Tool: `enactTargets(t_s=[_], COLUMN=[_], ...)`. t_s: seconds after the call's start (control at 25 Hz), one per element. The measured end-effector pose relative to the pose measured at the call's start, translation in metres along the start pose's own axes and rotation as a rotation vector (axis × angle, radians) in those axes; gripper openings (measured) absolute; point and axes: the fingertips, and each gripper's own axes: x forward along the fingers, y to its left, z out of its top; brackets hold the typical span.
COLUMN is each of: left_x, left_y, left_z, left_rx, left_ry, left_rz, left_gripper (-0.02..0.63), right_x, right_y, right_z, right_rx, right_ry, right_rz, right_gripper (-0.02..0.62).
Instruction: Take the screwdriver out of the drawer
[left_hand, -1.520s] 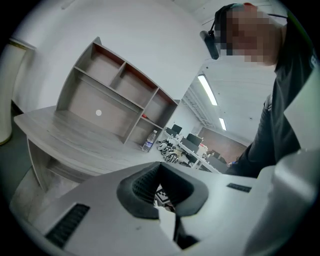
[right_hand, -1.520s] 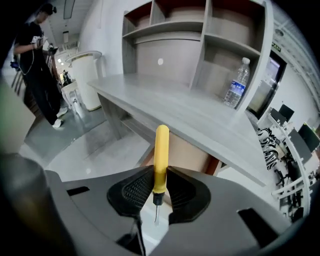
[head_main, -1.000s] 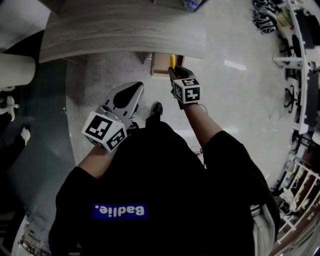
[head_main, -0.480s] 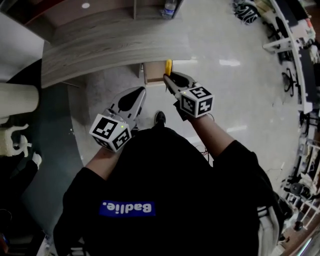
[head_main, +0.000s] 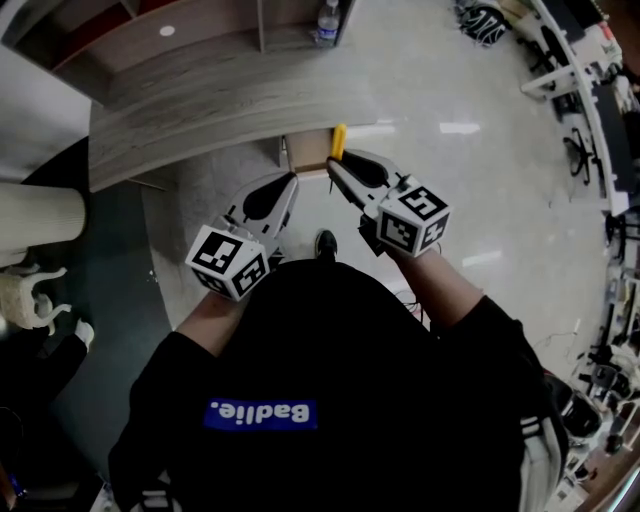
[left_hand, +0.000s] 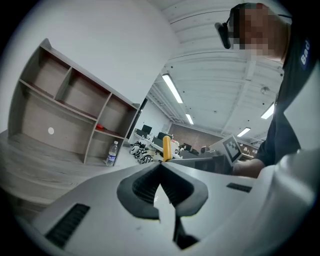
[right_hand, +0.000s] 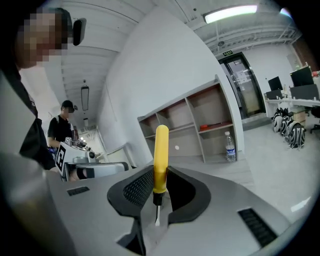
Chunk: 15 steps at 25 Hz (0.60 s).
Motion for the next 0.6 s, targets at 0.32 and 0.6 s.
enactTargets(t_s=[0.32,0.6], left_x=[0.004,0.0], left_y=[0.0,-0.006], left_z=[0.001,0.005], left_rx=[0.014,0.016], left_ry=[-0.001,-0.011], left_rz=[-0.003,-0.003], left_gripper=[-0.003,-0.003], right_x=[-0.009,-0.012], right_y=[0.018,0.032], right_z=[0.009,0.012], right_rx=[0.01,-0.004], right_ry=[-0.042,-0.05], right_rz=[0.061,0.091], right_gripper=[0.098,0.097])
